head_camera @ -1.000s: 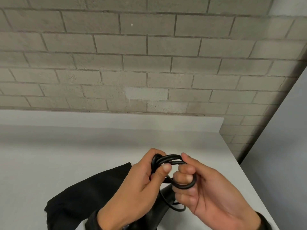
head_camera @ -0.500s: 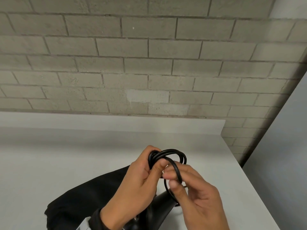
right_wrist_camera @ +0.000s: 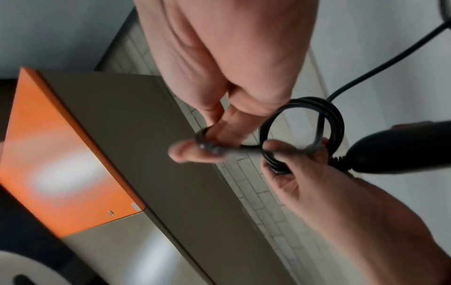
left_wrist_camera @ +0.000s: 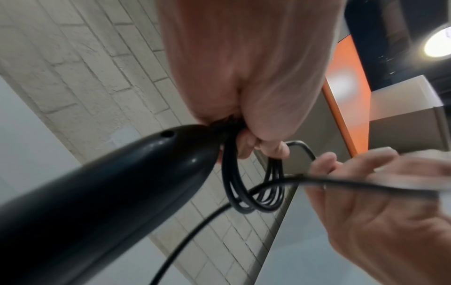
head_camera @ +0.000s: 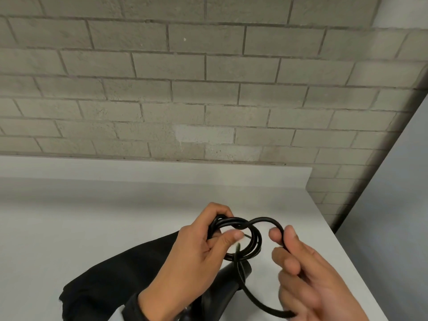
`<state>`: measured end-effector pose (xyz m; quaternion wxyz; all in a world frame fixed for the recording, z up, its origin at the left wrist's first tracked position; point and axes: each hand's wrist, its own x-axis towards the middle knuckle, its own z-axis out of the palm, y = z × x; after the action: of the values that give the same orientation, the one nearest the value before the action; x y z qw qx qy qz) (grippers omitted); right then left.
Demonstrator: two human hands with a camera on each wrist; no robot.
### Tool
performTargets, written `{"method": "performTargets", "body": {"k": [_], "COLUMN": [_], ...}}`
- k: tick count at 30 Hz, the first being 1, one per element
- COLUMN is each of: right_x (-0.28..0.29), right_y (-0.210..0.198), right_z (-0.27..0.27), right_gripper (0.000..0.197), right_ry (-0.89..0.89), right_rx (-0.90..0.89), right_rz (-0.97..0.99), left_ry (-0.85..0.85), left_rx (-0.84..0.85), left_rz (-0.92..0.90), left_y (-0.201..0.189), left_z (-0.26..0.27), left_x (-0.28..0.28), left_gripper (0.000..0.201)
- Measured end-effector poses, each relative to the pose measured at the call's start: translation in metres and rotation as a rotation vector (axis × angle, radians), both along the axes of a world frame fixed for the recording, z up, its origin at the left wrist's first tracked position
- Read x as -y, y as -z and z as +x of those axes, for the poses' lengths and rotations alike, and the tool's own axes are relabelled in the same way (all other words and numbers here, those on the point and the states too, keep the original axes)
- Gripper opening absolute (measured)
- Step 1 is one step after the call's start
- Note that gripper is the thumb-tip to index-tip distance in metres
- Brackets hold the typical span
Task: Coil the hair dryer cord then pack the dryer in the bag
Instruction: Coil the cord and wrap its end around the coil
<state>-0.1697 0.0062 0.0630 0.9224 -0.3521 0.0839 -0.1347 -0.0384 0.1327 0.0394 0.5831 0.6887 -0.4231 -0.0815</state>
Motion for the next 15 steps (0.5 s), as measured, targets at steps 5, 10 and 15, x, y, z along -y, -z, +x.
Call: {"method": "performTargets", "body": {"k": [5, 10, 15], "right_x": [-0.005, -0.009, -0.021], "right_y": [0.019, 0.059, 0.089], "right_z": [-0.004, 0.004, 0.022], "right_gripper": [0.07, 0.046, 0.061], "right_ry": [0.056, 0.204, 0.552], "right_rx": [0.05, 0.199, 0.112], "right_rz": [-0.167, -0.937, -1.629], "left_ry": [-0.061, -0.085, -0.053], "left_rx": [0.04, 0.097, 0.08], "left_rz": [0.003, 0.012, -0.002], "left_y": [-0.001, 0.001, 0.004], "left_z": [-0.002, 0.0, 0.0], "left_x": [0.002, 0.004, 0.005], "left_gripper": [0.012, 0.01, 0.008]}}
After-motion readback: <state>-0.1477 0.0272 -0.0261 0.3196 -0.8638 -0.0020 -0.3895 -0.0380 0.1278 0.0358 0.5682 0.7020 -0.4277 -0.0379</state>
